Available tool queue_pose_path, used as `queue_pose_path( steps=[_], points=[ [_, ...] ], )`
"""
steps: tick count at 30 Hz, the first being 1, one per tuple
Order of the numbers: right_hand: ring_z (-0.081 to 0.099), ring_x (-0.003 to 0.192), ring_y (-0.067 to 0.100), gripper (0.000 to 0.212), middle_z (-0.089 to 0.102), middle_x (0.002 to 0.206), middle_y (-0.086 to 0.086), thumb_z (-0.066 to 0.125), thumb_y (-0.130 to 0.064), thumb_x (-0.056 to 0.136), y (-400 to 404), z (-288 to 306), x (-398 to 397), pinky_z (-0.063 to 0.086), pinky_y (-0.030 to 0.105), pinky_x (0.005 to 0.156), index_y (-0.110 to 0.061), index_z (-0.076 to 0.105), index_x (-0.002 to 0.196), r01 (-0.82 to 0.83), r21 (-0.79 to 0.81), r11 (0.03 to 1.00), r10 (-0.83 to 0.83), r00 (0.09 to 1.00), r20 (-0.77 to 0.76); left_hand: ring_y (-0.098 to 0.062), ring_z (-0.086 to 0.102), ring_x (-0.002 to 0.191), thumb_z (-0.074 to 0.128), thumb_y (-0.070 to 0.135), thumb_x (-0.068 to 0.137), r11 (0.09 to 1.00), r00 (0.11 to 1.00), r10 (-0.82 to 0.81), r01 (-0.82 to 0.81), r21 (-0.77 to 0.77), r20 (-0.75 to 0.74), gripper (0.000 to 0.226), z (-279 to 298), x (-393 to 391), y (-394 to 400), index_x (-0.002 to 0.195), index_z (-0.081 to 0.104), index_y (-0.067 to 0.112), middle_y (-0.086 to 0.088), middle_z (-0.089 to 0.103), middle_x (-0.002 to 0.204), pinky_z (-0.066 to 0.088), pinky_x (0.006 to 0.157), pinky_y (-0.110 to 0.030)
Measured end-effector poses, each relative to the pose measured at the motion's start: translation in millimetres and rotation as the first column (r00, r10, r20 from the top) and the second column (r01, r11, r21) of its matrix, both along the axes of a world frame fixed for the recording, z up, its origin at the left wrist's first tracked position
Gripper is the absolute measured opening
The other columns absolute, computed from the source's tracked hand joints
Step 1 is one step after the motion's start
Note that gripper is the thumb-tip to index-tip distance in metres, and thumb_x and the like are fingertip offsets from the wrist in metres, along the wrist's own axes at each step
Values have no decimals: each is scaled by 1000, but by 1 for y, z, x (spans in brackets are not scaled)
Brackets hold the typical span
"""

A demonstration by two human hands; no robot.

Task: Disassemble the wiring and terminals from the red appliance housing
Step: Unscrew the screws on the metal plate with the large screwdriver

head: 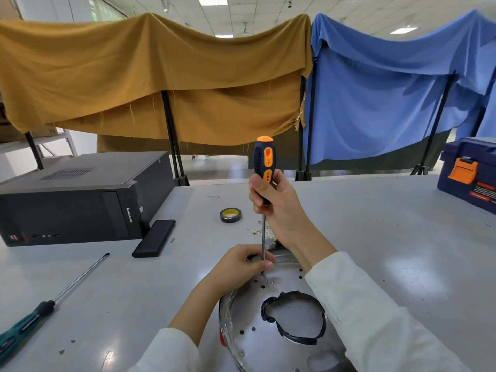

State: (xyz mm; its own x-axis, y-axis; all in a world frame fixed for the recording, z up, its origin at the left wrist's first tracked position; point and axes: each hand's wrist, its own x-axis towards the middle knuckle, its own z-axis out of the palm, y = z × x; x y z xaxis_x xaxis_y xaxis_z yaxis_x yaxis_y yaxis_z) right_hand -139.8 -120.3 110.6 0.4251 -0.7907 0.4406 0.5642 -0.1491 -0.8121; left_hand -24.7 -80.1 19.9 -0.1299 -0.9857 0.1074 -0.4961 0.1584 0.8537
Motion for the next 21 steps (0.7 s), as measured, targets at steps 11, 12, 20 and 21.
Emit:
queue_pose_path(
  steps=[11,12,20,21],
  points=[
    [37,55,9,44,48,72,1,43,-49,85,3,-9,0,27,18,45,-12,59,103,-38,-40,998,36,998,-45,0,59,63,65,15,88,1000,998,-10,8,-24,-56,10,-2,-1,1,95,70,21,7,65,78,47,62,-15],
    [34,55,8,44,46,71,0,44,-49,84,3,-9,0,26,18,46,-13,58,105,-38,-32,999,36,998,-47,0,59,64,65,15,88,1000,998,-12,10,-27,-62,11,-2,0,1,96,70,19,5,65,80,48,62,-16],
    [38,59,12,20,53,74,2,51,-31,88,3,-14,-1,28,23,50,-13,46,95,6,-47,999,-5,1000,21,-1,60,76,65,16,88,998,997,-1,-3,-57,-74,7,-6,2,-3,89,66,23,13,68,82,46,70,-11],
    [40,60,13,19,54,76,3,46,-30,92,3,-15,-2,30,25,52,-12,49,97,7,-49,999,-6,1000,23,2,57,71,65,16,87,998,998,2,-6,-57,-70,8,-7,2,-3,85,66,24,15,65,75,43,67,-9]
  ],
)
